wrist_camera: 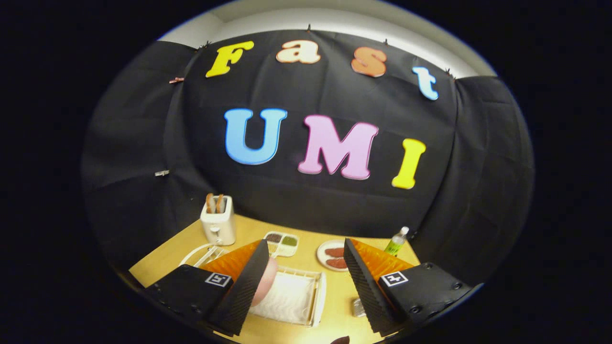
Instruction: Take the plate from the dish rack, then take the spoon from the basket and place it into the plate.
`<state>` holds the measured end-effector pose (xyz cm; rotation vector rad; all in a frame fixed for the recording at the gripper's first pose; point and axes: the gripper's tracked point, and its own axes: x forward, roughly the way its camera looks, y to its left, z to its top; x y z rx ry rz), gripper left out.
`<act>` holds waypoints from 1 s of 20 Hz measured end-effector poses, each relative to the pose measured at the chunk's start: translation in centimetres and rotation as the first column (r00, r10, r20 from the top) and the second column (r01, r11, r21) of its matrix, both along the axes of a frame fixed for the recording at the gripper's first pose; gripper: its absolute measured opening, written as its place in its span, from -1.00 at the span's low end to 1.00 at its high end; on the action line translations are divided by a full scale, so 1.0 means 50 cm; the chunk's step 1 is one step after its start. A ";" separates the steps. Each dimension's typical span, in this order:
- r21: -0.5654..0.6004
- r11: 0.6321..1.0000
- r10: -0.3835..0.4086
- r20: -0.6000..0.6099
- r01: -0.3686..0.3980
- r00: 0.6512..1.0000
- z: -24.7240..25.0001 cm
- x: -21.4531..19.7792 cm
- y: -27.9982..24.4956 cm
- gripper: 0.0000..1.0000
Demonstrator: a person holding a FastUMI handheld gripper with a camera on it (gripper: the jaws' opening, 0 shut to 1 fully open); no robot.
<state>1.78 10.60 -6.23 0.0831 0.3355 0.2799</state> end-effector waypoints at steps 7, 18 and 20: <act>0.117 0.990 0.119 -0.436 -0.075 0.892 -0.179 0.035 0.119 0.88; 0.013 0.995 0.079 -0.746 -0.104 0.661 -0.362 0.075 0.204 0.51; -0.010 0.995 0.055 -0.774 -0.099 0.631 -0.382 0.078 0.206 0.36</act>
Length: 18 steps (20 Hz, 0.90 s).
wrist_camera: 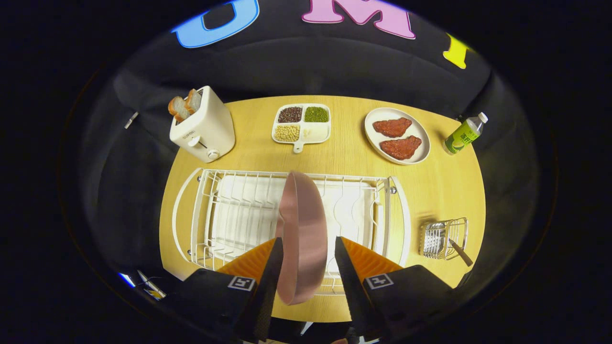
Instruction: Take the plate from the dish rack, then take the spoon from the basket and place it into the plate.
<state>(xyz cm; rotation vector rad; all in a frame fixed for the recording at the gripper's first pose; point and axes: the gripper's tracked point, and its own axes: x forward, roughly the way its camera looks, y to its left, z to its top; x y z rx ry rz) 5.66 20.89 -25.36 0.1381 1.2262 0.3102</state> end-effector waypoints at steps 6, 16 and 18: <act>-0.110 0.994 -0.003 -0.117 -0.010 0.993 -0.045 -0.017 -0.004 -0.31; -0.201 0.979 0.022 -0.057 -0.033 0.998 -0.008 -0.002 -0.033 -0.47; -0.252 0.967 0.033 -0.071 -0.050 0.997 -0.002 0.003 -0.030 -0.46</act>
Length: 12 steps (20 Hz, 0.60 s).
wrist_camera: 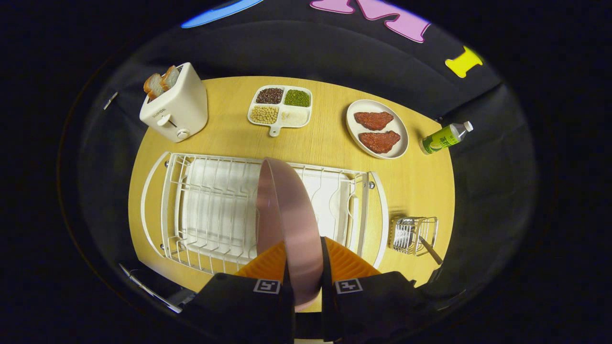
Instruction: Take the plate from the dish rack, then take the spoon from the basket and place it into the plate.
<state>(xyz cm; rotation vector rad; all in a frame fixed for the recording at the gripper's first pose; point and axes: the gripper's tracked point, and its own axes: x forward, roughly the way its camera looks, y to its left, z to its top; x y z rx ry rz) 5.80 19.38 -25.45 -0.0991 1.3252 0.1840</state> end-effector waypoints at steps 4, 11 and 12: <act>-0.134 0.989 0.074 0.034 -0.069 0.997 0.059 0.049 -0.005 -0.47; 0.061 0.996 0.052 0.135 -0.060 0.989 0.153 0.021 -0.026 -0.47; 0.119 0.992 0.028 0.139 -0.045 0.990 0.159 -0.001 -0.030 -0.47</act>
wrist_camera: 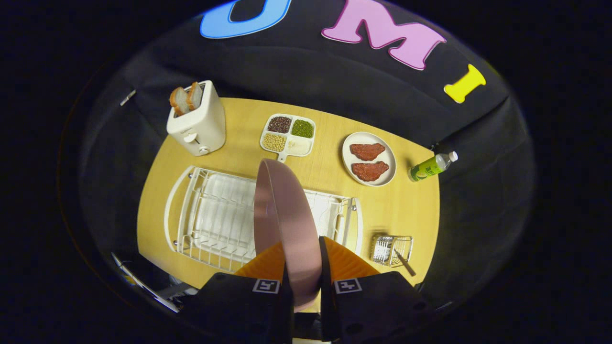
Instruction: Take the plate from the dish rack, then take the spoon from the basket and place it into the plate.
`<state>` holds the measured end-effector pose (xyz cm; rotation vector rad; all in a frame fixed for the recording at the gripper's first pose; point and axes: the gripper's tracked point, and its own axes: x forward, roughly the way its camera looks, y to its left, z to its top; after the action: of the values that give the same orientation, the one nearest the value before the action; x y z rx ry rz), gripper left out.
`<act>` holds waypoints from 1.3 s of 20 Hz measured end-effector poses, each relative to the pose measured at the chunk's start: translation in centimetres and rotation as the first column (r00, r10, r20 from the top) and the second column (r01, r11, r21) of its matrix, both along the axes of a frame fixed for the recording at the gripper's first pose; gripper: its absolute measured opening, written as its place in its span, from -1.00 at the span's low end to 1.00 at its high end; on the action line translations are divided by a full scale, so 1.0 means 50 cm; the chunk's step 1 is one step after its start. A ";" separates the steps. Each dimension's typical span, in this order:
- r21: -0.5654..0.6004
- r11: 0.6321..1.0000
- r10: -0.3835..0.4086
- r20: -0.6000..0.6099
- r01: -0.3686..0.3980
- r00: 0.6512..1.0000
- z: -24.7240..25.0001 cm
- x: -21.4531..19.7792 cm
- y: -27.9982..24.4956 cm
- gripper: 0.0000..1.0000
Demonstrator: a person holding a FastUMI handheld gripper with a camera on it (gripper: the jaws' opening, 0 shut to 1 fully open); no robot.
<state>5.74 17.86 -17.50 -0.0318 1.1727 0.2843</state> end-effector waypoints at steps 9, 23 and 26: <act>0.347 0.926 -0.125 -0.088 0.148 0.988 -0.047 -0.240 -0.109 -0.47; 0.436 0.842 -0.174 -0.340 0.319 0.924 -0.381 -0.498 -0.124 -0.47; 0.494 0.793 -0.181 -0.365 0.355 0.913 -0.398 -0.485 -0.082 -0.47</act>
<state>-18.50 13.76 -37.39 0.7146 1.3390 0.3720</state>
